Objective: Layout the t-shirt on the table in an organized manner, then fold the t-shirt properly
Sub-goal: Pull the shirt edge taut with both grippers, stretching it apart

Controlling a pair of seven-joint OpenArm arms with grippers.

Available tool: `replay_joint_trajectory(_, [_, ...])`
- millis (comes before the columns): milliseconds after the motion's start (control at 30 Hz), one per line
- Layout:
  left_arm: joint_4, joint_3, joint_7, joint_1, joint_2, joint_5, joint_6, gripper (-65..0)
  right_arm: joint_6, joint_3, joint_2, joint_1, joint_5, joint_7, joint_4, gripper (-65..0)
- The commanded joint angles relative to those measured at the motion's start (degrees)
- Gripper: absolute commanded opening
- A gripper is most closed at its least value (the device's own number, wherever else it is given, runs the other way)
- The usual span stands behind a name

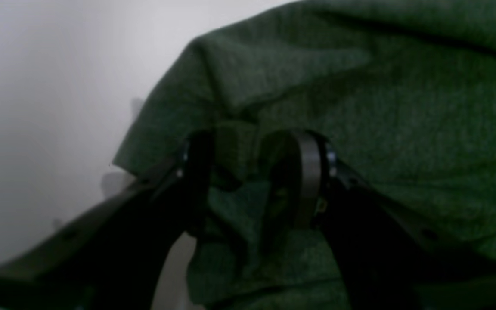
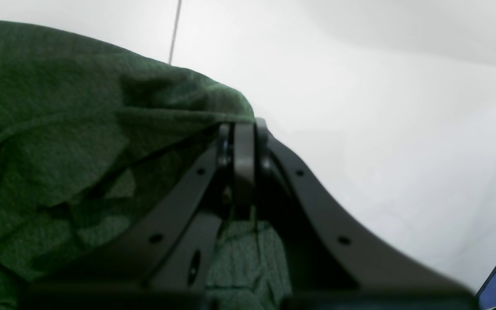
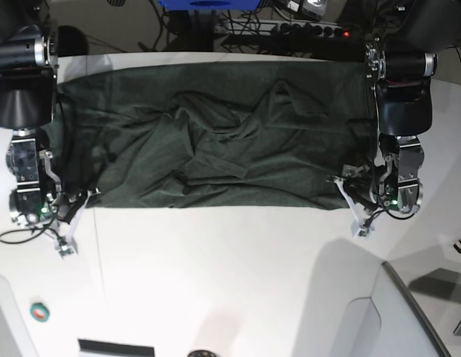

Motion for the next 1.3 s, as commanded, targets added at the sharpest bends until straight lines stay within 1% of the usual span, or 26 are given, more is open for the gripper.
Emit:
replay_joint_trajectory(0, [0.97, -0.04, -0.77, -1.63, -0.73, 0.02, 1.53, -37.5, -0.01, 0.25, 0.63, 1.49, -0.24, 0.7, 1.06, -65.0])
replay_joint_trajectory(67, [0.97, -0.04, -0.77, -1.63, -0.73, 0.02, 4.35, -37.5, -0.01, 0.25, 0.63, 1.49, -0.24, 0.7, 1.06, -65.0])
replay_joint_trajectory(100, [0.97, -0.04, -0.77, -1.63, -0.81, 0.02, 4.87, -37.5, -0.01, 0.25, 0.63, 1.49, -0.24, 0.7, 1.06, -65.0])
replay_joint_trajectory(767, [0.79, 0.32, -0.77, -1.36, -1.08, 0.02, 4.96, -38.3, -0.01, 0.25, 0.72, 1.49, -0.24, 0.7, 1.06, -65.0])
replay_joint_trajectory(800, [0.18, 0.32, -0.77, -1.36, -1.08, 0.02, 4.96, -40.6, -0.01, 0.25, 0.72, 1.49, -0.24, 0.7, 1.06, -65.0])
replay_joint_trajectory(900, [-2.81, -0.04, -0.86, -1.63, -1.08, 0.02, 4.96, -52.0, -0.01, 0.25, 0.72, 1.49, -0.24, 0.7, 1.06, -65.0])
replay_joint_trajectory(1000, [-3.16, -0.04, -0.86, -1.63, -1.08, -0.24, 4.96, -59.7, -0.01, 0.25, 0.72, 1.49, -0.24, 0.7, 1.06, -65.0])
replay_joint_trajectory(1100, [-2.55, -0.12, -0.86, -1.8, -1.08, -0.5, 4.96, -64.5, -0.01, 0.25, 0.63, 1.49, -0.24, 0.7, 1.06, -65.0])
replay_joint_trajectory(1200, [2.2, -0.12, -0.33, -1.63, -1.08, -0.5, 4.96, -65.0, -0.01, 0.25, 0.63, 1.4, -0.24, 0.7, 1.06, -65.0])
replay_joint_trajectory(1267, [4.93, -0.12, 1.43, -1.45, -1.08, -0.41, 4.96, -65.0, -0.01, 0.25, 0.63, 1.4, -0.24, 0.7, 1.06, -65.0])
